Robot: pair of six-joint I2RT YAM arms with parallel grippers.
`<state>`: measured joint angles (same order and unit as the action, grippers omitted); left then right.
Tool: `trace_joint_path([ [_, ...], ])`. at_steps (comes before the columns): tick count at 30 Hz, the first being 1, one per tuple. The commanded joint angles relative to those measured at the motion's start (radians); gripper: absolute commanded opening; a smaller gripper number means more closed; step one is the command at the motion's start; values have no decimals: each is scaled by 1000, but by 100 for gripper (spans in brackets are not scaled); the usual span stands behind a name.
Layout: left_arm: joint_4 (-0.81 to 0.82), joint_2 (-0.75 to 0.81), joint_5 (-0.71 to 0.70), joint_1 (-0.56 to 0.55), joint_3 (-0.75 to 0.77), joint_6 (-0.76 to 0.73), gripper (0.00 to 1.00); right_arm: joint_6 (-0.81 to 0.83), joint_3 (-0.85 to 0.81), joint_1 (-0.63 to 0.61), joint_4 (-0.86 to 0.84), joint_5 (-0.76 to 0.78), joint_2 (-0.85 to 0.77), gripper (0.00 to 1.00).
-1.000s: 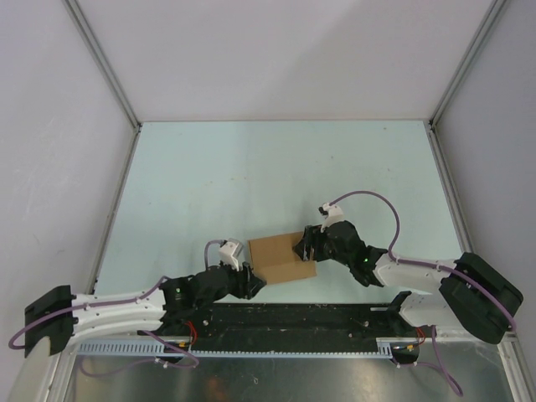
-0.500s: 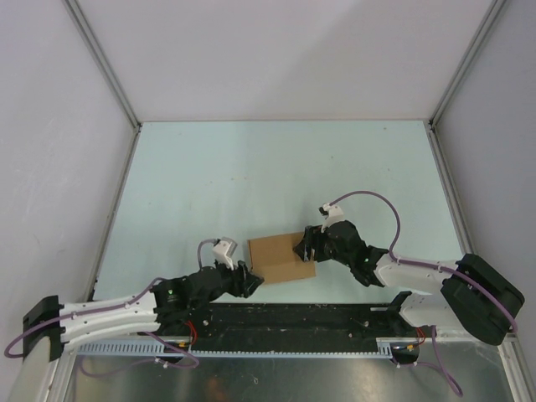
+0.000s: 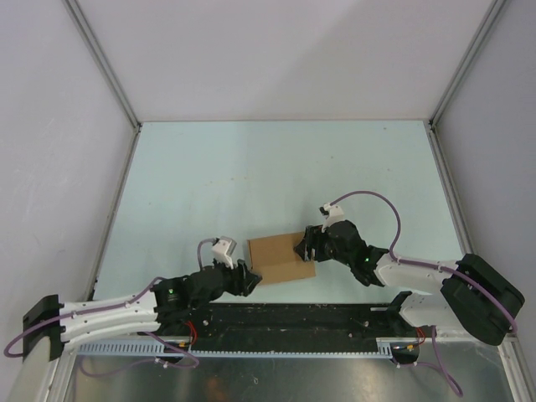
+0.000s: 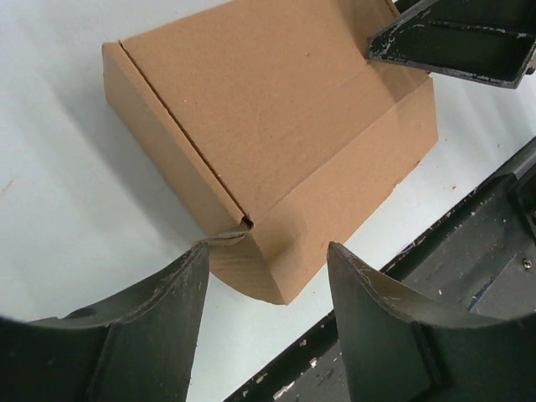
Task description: Fold the paper box
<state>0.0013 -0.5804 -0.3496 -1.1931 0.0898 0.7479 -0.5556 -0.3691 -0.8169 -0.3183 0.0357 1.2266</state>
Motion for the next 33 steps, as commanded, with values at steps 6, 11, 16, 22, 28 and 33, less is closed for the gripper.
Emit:
trace_joint_path([
  [6, 6, -71, -51, -5, 88, -35, 64, 17, -30, 2, -16, -11, -9, 70],
  [11, 31, -134, -45, -5, 99, -38, 65, 19, -33, 4, -18, -17, -7, 70],
  [16, 88, -176, -19, -3, 97, -42, 65, 19, -34, 4, -16, -25, -6, 70],
  [22, 117, -208, -6, -5, 96, -39, 65, 17, -36, 2, -13, -25, -7, 70],
  [28, 141, -193, 4, -3, 94, -41, 65, 16, -36, -4, -16, -25, -4, 70],
  [33, 164, -205, 12, -3, 94, -42, 65, 14, -36, -7, -15, -25, -4, 70],
])
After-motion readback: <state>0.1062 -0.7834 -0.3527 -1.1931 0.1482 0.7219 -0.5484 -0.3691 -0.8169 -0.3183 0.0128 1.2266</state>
